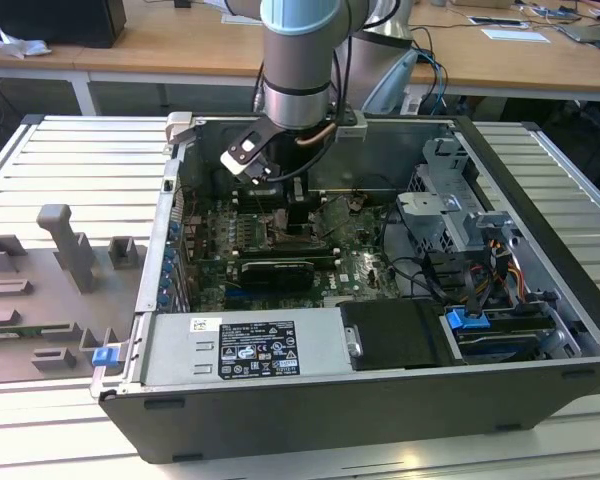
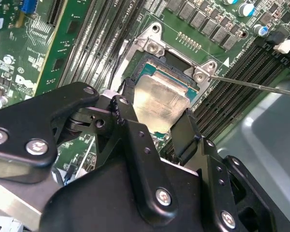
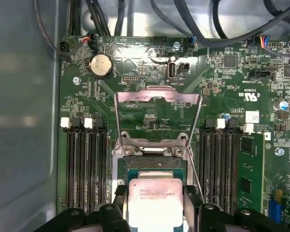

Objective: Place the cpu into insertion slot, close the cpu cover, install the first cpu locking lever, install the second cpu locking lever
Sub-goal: 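Place the cpu into insertion slot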

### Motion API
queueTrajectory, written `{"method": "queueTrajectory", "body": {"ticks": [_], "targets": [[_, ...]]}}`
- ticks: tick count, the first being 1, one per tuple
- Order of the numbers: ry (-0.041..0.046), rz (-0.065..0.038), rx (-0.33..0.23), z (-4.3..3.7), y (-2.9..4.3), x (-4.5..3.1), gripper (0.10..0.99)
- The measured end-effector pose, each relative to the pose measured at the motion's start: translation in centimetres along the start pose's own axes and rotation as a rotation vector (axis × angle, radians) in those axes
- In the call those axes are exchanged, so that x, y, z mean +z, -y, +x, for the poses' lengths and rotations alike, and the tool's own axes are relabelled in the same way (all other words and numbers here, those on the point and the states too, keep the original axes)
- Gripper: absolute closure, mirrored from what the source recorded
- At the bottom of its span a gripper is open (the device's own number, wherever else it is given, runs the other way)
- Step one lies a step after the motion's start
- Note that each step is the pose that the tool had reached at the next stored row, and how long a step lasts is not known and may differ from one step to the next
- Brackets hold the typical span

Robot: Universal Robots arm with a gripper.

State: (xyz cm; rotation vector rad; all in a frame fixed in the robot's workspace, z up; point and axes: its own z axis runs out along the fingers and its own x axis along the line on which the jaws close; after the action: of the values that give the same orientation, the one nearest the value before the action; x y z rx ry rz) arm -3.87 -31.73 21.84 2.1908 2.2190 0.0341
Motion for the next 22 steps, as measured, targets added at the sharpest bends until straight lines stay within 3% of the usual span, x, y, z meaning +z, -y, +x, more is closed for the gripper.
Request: {"method": "queueTrajectory", "body": {"ticks": [3, 9, 22], "targets": [[0.0013, 0.000, 0.033, 0.03, 0.02, 0.55, 0.545], [0.0054, 0.000, 0.034, 0.07, -0.02, 1.45, 0.545], [0.0102, 0.000, 0.034, 0.43, -0.06, 2.08, 0.545]]}}
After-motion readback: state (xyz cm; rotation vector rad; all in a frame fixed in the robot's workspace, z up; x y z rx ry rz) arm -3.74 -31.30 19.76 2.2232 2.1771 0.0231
